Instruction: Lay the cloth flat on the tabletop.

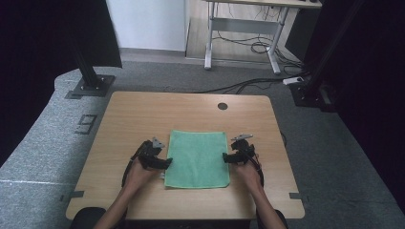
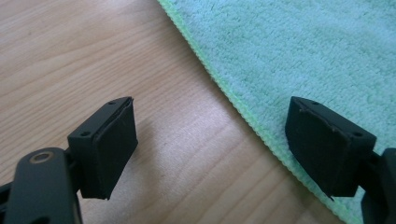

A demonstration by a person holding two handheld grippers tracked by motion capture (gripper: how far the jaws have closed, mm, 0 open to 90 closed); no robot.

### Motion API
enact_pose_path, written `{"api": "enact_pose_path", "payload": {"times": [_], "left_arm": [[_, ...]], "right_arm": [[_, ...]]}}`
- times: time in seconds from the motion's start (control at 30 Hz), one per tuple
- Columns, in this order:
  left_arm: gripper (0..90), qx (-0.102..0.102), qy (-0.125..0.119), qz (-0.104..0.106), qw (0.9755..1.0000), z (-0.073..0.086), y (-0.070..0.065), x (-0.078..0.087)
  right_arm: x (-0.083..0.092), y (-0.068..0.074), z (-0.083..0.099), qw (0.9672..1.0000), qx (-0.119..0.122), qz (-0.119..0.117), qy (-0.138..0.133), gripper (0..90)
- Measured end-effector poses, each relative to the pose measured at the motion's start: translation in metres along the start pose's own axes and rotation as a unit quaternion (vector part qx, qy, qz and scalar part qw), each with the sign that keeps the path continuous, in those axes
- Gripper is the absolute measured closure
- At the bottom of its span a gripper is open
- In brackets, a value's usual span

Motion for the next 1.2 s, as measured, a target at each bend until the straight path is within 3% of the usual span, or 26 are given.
{"api": "enact_pose_path", "payload": {"times": [0.17, 0.33, 0.57, 0.83, 0.93, 1.2], "left_arm": [[17.1, 0.015, -0.009, -0.015, 0.9997, -0.006, 0.012, -0.005], [17.1, 0.026, -0.012, -0.016, 0.9995, -0.010, 0.018, -0.010], [17.2, 0.024, -0.011, -0.016, 0.9995, -0.011, 0.018, -0.009], [14.6, 0.005, -0.027, 0.007, 0.9996, -0.015, 0.005, 0.010], [14.3, 0.002, -0.028, 0.020, 0.9994, -0.008, 0.001, 0.021], [10.7, -0.001, -0.019, 0.017, 0.9997, 0.011, 0.003, 0.041]], "right_arm": [[-0.010, -0.006, -0.009, 0.9999, -0.010, -0.002, -0.003, 14.1], [-0.013, -0.007, -0.012, 0.9999, -0.012, -0.004, -0.006, 14.0], [-0.013, -0.008, -0.011, 0.9997, -0.018, -0.017, -0.008, 14.9], [-0.001, -0.003, -0.011, 0.9994, -0.002, -0.032, -0.013, 13.7], [0.009, 0.000, -0.009, 0.9986, -0.003, -0.046, -0.024, 13.3], [0.033, 0.001, -0.001, 0.9968, 0.000, -0.068, -0.043, 8.9]]}}
Point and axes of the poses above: each handheld gripper's, and its own axes: x roughly backward along the jaws, z roughly out of its underside, y roughly to its left, the point moved 8 cm from there along -x, roughly forward along the jaws, and after that the axes turned 4 degrees about z, right-handed, at the moved point
